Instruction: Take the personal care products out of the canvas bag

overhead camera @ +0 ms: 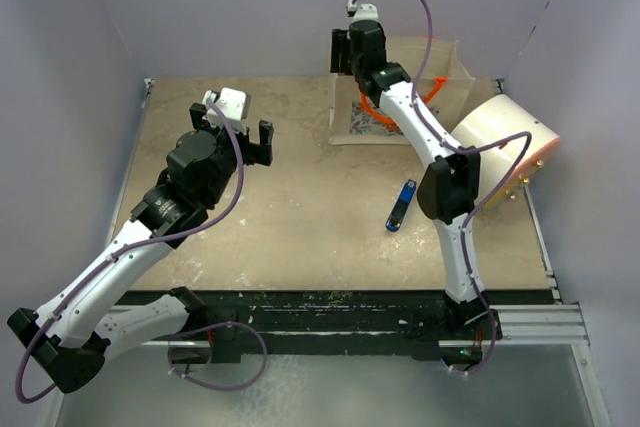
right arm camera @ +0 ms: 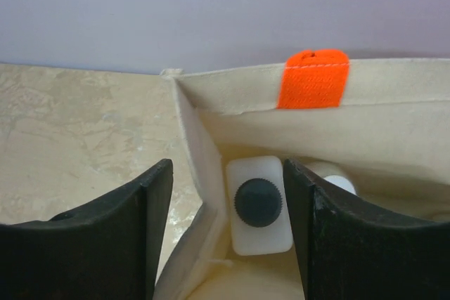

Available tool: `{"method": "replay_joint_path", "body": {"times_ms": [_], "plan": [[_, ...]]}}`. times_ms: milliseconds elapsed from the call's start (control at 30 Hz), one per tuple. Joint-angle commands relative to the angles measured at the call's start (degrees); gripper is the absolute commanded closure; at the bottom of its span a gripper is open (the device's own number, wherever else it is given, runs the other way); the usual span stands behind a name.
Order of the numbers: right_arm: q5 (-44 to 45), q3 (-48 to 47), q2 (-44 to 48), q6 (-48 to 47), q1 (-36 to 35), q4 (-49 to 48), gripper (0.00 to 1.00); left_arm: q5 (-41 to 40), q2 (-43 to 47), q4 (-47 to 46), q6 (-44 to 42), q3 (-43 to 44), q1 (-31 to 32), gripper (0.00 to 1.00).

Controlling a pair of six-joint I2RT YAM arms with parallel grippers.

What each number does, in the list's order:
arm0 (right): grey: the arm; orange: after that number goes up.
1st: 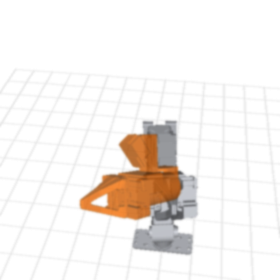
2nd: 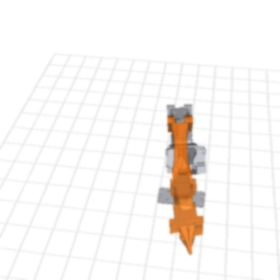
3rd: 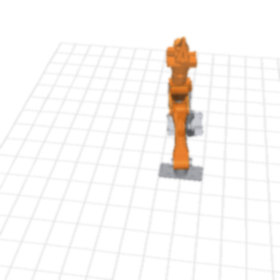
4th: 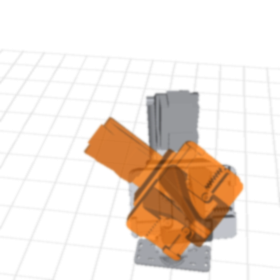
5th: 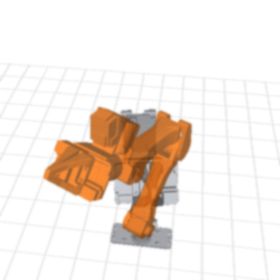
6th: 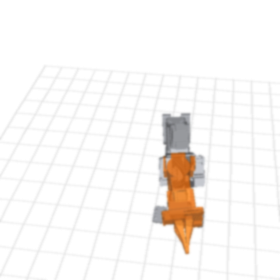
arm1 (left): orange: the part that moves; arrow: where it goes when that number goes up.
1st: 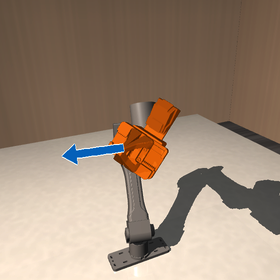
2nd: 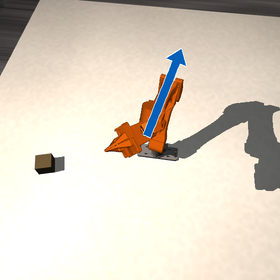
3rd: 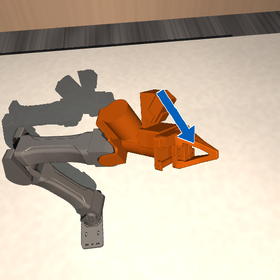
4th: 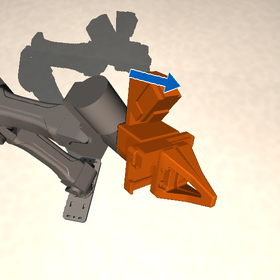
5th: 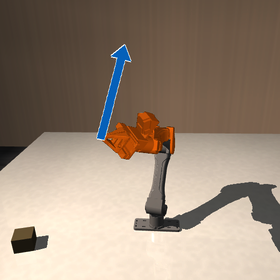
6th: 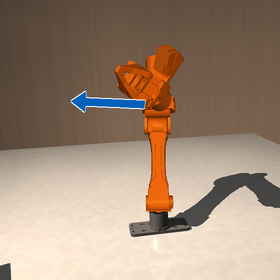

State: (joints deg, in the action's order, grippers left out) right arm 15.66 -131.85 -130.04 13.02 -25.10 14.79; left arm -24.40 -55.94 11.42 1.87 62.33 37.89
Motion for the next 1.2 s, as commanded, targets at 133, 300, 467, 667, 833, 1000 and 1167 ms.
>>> {"method": "replay_joint_path", "body": {"times_ms": [133, 300, 467, 667, 833, 1000, 1167], "plan": [[-2.63, -1.25, 1.65, -5.42, -3.78, -0.9, 0.7, 0.56, -0.87, -2.45, 0.5, 0.05, -0.62, 0.01], [-7.68, -0.18, 2.71, -4.62, -4.39, -0.23, 1.0, 0.39, -1.14, -2.29, 0.72, 0.23, -0.95, 0.01], [-10.93, 2.45, 5.41, -4.9, -6.74, -0.93, 1.0, -0.46, -0.45, -1.82, 1.49, 0.44, -1.5, 0.01], [-12.74, 2.72, 7.65, -5.52, -10.68, 0.27, 1.0, -2.22, 1.17, -1.11, 2.3, 0.85, -2.4, 0.01], [-15.4, 4.97, 10.15, -3.84, -13.95, 1.14, 1.0, -4.5, 2.93, -1.31, 2.7, 0.43, -3.33, 0.01], [-19.05, 6.03, 11.84, -2.94, -17.52, 4.23, 1.0, -7.89, 3.96, -1.23, 3.36, 0.35, -4.09, 0.01], [-21.49, 9.61, 14.23, -1.84, -21.5, 6.7, 1.0, -9.61, 5.76, -1.1, 5.72, -0.14, -6.1, 0.01]]}}
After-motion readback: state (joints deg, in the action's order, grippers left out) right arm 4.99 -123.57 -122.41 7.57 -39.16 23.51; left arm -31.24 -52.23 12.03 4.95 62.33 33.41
